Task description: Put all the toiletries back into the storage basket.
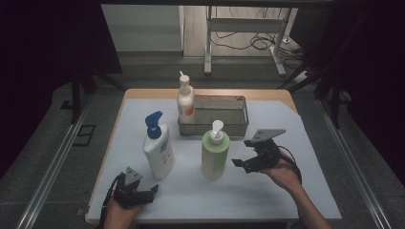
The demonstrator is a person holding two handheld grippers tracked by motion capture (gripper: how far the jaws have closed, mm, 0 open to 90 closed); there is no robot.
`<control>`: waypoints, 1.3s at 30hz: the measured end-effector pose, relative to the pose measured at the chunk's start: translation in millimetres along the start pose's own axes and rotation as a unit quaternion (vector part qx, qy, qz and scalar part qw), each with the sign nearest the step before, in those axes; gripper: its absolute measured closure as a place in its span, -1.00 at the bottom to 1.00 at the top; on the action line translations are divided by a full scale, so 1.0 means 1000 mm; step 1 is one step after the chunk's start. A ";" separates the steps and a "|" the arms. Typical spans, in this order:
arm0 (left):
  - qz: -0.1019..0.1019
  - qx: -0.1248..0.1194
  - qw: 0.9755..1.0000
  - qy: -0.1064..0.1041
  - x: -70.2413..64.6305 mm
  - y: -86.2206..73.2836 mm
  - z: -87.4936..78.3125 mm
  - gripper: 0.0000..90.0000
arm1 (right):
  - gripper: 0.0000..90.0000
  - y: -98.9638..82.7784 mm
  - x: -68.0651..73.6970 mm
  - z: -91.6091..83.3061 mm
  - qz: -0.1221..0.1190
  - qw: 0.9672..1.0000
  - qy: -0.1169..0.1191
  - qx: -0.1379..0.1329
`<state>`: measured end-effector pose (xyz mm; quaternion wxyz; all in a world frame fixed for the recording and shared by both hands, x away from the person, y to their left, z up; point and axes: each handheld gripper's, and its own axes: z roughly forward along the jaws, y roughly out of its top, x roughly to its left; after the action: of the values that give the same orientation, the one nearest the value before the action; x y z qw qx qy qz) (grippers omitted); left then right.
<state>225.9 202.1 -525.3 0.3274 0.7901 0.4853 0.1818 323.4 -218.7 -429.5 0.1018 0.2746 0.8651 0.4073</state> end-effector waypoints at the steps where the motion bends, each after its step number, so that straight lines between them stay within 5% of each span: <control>1: 0.000 0.000 1.000 0.000 0.000 0.000 0.000 -0.71 | -0.78 0.000 0.003 0.002 -0.003 1.000 0.002 0.000; 20: -0.002 -0.002 1.000 0.000 0.000 0.000 0.000 -0.71 | -0.91 0.017 0.034 0.029 -0.017 0.999 0.032 -0.014; 39: 0.000 -0.002 1.000 0.001 0.000 0.000 0.000 -0.71 | -0.76 0.030 0.044 0.050 -0.019 0.999 0.004 -0.031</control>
<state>226.0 202.1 -525.5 0.3283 0.7897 0.4848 0.1831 318.9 -146.6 -437.4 0.1147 0.2534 0.8573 0.4332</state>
